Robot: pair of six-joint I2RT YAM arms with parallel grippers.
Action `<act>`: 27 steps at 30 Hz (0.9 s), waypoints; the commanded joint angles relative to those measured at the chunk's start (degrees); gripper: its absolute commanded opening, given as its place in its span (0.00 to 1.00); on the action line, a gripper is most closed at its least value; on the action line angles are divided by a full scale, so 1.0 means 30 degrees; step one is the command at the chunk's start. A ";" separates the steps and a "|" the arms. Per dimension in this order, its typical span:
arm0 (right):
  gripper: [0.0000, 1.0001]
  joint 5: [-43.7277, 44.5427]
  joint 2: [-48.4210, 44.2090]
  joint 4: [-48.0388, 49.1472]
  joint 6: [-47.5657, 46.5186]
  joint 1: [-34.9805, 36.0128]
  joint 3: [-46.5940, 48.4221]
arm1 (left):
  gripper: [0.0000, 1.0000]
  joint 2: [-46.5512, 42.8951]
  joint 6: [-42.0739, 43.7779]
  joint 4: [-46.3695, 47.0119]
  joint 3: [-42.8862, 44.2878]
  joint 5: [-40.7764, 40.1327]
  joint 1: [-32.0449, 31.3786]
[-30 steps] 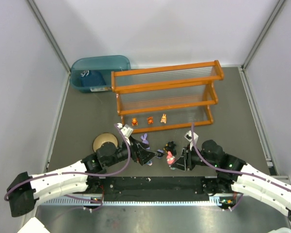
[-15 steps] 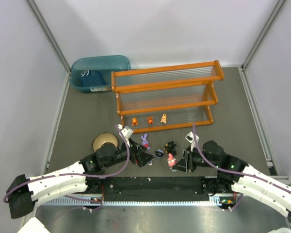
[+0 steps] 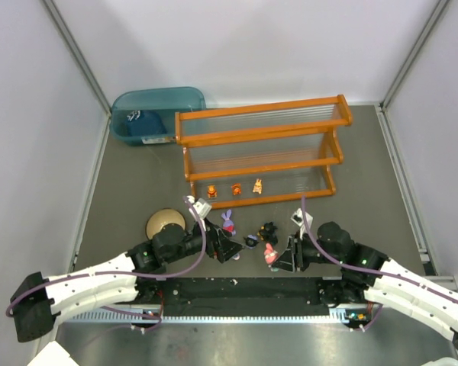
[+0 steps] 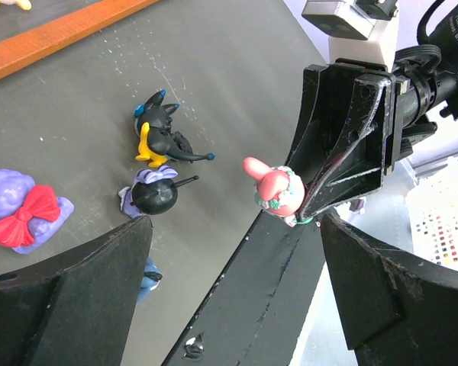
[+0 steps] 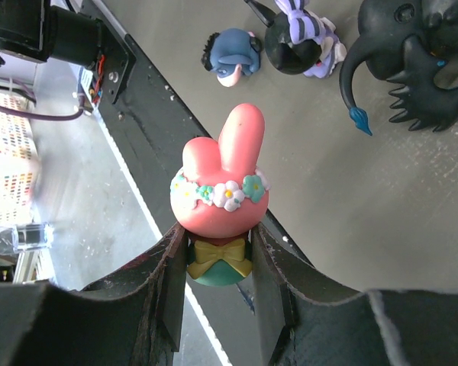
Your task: Place and organize the plastic toys onto the shelf
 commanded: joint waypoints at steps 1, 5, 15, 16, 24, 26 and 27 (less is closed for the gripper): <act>0.00 -0.0236 0.0123 0.1193 0.0332 0.0302 -0.0100 | 0.97 0.0174 -0.0072 0.0763 0.0488 0.0385 -0.0079; 0.00 -0.0236 0.0123 0.1398 0.0508 0.0448 -0.0218 | 0.96 0.0145 -0.0627 0.1608 0.0079 0.0589 -0.0108; 0.00 0.0466 0.0415 0.2336 0.1094 0.1883 -0.0657 | 0.94 0.0260 -0.1361 0.2315 -0.0714 0.0004 -0.1279; 0.00 0.0641 0.0532 0.2423 0.1152 0.2000 -0.0628 | 0.94 0.0407 -0.1391 0.2403 -0.0743 0.0033 -0.1338; 0.00 0.0907 0.0943 0.3184 0.1387 0.2616 -0.0686 | 0.92 0.0877 -0.1479 0.3545 -0.0859 0.0238 -0.1748; 0.00 0.0848 0.0914 0.3361 0.1387 0.2733 -0.0686 | 0.91 0.0964 -0.1479 0.4070 -0.1005 0.0355 -0.1924; 0.00 0.0790 0.0914 0.3507 0.1416 0.2850 -0.0745 | 0.90 0.1052 -0.1479 0.4306 -0.1035 0.0297 -0.2070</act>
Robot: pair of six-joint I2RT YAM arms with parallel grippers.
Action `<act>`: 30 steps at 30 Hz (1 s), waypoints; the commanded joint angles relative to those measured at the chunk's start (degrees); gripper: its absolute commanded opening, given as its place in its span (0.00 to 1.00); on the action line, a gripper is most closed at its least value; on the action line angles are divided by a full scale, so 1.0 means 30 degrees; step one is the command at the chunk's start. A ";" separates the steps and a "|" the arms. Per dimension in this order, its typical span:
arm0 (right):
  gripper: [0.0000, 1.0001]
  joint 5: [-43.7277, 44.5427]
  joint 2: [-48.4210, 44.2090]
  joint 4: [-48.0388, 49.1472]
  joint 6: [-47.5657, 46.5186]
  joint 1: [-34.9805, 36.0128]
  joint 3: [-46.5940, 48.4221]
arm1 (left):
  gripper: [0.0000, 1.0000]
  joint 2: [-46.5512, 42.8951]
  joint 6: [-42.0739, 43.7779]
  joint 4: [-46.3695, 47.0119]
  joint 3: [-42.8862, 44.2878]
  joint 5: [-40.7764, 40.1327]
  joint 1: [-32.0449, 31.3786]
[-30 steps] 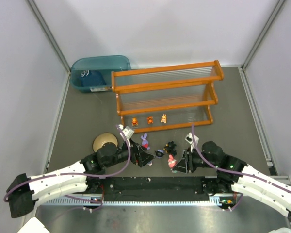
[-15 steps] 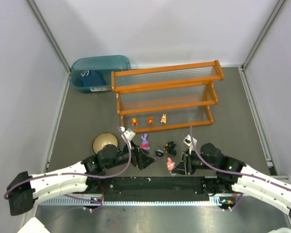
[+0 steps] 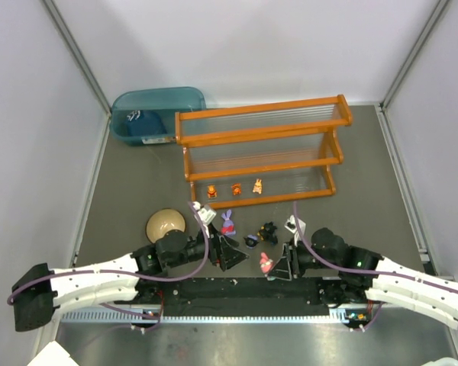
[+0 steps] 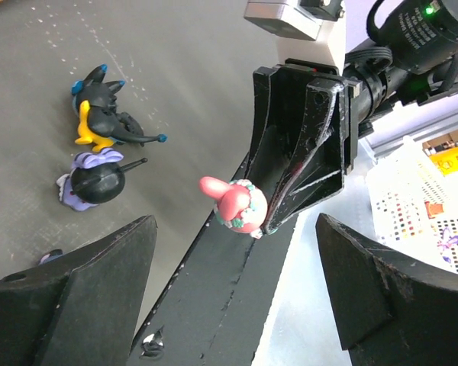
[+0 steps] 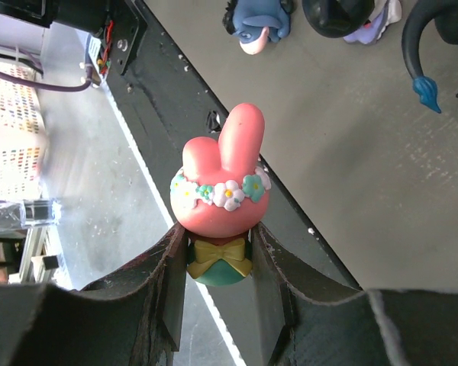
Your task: Place and organize the plastic toys onto the shelf
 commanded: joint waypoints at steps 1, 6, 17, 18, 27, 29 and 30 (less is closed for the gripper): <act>0.00 0.0039 -0.0062 0.1854 0.0186 0.0497 -0.0009 | 0.90 0.0287 -0.0007 0.2435 -0.0358 -0.0002 -0.0671; 0.00 -0.0576 -0.0531 0.2821 0.0244 0.0615 -0.0449 | 0.91 0.1398 0.0490 0.2964 0.0168 -0.0265 -0.1493; 0.00 -0.0460 -0.1263 0.2119 0.0185 0.0645 -0.0537 | 0.91 0.2953 0.0579 0.3990 0.0901 -0.0442 -0.2168; 0.00 -0.0431 -0.1293 0.2119 0.0185 0.0644 -0.0537 | 0.91 0.3128 0.0579 0.4019 0.0930 -0.0442 -0.2197; 0.00 -0.0635 -0.0854 0.2616 0.0273 0.0673 -0.0713 | 0.88 0.3891 0.0696 0.4752 0.1077 -0.0120 -0.2256; 0.00 -0.0665 -0.0795 0.2617 0.0332 0.0674 -0.0771 | 0.87 0.3921 0.0667 0.4810 0.1048 -0.0091 -0.2285; 0.00 -0.0607 -0.0795 0.2646 0.0390 0.0703 -0.0771 | 0.87 0.3892 0.0667 0.4810 0.1019 -0.0090 -0.2256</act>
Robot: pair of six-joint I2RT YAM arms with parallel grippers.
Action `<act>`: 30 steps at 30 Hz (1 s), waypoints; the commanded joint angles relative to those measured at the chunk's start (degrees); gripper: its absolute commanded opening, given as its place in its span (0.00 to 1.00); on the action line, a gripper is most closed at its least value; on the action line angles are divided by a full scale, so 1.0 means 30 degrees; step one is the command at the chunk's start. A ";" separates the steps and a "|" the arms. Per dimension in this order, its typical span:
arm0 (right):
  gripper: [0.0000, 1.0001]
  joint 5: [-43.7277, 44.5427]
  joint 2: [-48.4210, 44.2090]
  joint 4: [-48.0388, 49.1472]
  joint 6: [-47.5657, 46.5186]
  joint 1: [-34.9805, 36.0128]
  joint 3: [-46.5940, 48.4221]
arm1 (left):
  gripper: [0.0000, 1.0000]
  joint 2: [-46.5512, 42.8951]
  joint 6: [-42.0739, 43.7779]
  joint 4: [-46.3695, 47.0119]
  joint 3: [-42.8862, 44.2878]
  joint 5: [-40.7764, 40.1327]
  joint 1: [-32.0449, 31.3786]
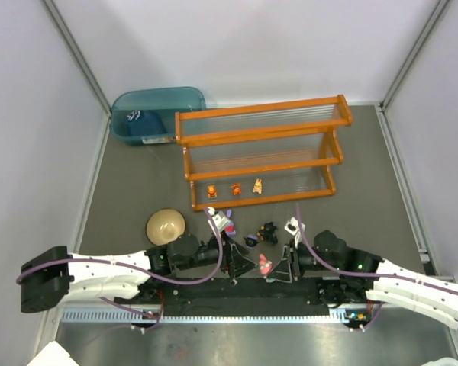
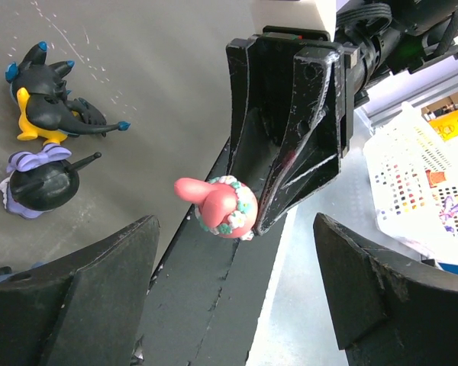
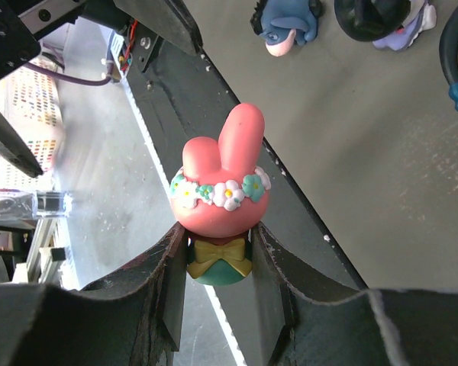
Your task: Place and organize the plastic toys onto the shelf
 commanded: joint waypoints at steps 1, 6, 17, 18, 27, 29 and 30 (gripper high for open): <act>0.00 -0.0147 0.0029 0.1262 0.0266 0.0469 -0.0021 | 0.87 0.0059 0.0222 0.1393 0.0676 0.0165 -0.0143; 0.00 0.0322 0.0203 0.1261 0.0325 0.0851 0.0038 | 0.86 0.0030 0.0222 0.1364 0.0647 0.0223 -0.0143; 0.00 0.0469 0.0585 0.1555 0.0296 0.0998 0.0125 | 0.84 0.0381 0.0281 0.1511 0.0764 0.0516 -0.0143; 0.00 0.0498 0.0585 0.1555 0.0238 0.0998 0.0154 | 0.84 0.0411 0.0281 0.1511 0.0764 0.0545 -0.0143; 0.00 0.0820 0.0643 0.2169 0.0354 0.1027 0.0126 | 0.83 0.0470 0.0427 0.1685 0.0676 0.0604 -0.0172; 0.00 0.0850 0.0731 0.2403 0.0355 0.0998 0.0067 | 0.82 0.0499 0.0398 0.1745 0.0618 0.0604 -0.0143; 0.00 0.0850 0.0818 0.2462 0.0384 0.1027 0.0038 | 0.82 0.0528 0.0398 0.1861 0.0617 0.0575 -0.0143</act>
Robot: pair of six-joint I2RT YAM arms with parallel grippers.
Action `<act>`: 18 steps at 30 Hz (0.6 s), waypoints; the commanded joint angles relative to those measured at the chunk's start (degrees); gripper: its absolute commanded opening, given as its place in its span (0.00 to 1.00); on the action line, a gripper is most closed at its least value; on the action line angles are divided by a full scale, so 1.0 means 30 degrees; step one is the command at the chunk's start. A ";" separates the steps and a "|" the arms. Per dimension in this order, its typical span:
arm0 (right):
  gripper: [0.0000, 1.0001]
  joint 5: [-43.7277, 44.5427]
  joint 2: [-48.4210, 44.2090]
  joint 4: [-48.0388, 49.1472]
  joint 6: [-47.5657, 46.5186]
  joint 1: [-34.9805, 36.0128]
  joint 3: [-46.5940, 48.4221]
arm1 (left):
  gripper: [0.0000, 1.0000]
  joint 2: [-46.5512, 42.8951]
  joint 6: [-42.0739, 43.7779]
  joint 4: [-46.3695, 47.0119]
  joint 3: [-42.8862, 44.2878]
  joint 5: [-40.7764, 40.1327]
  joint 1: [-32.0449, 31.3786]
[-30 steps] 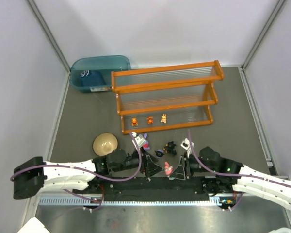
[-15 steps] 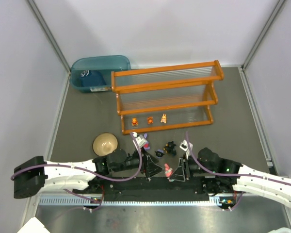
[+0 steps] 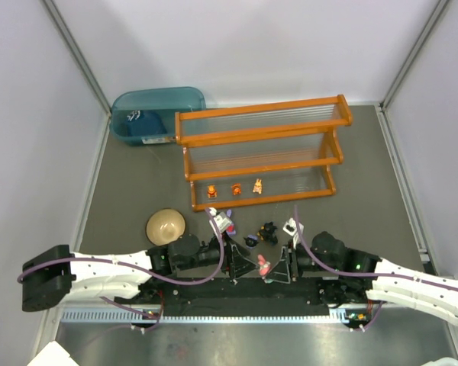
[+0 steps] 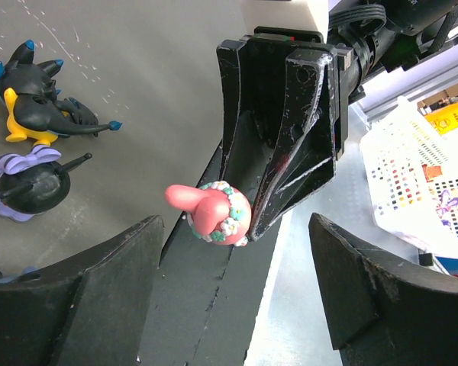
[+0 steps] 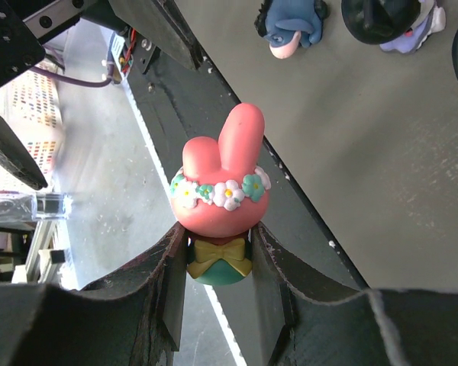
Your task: Place and organize the plastic toys onto the shelf
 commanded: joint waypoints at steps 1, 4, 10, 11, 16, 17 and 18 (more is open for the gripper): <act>0.00 0.0252 0.0258 0.1872 0.0165 0.0320 0.0154 | 0.82 0.0142 0.0260 0.1519 0.0479 0.0247 -0.0099; 0.00 0.0252 0.0404 0.2048 0.0165 0.0291 0.0183 | 0.82 0.0142 0.0172 0.1929 0.0303 0.0306 -0.0100; 0.00 0.0223 0.0552 0.2517 0.0165 0.0320 0.0125 | 0.82 0.0201 0.0201 0.1930 0.0302 0.0276 -0.0100; 0.00 0.0165 0.0552 0.2518 0.0165 0.0291 0.0125 | 0.82 0.0230 0.0230 0.1872 0.0331 0.0218 -0.0100; 0.00 -0.0070 0.0581 0.2635 0.0019 0.0320 0.0154 | 0.84 0.0376 0.0377 0.2251 0.0390 0.0363 -0.0100; 0.00 -0.0070 0.0552 0.2664 0.0019 0.0291 0.0183 | 0.84 0.0434 0.0377 0.2514 0.0361 0.0538 -0.0100; 0.00 -0.0070 0.0581 0.2664 0.0019 0.0320 0.0212 | 0.84 0.0464 0.0348 0.2632 0.0332 0.0627 -0.0100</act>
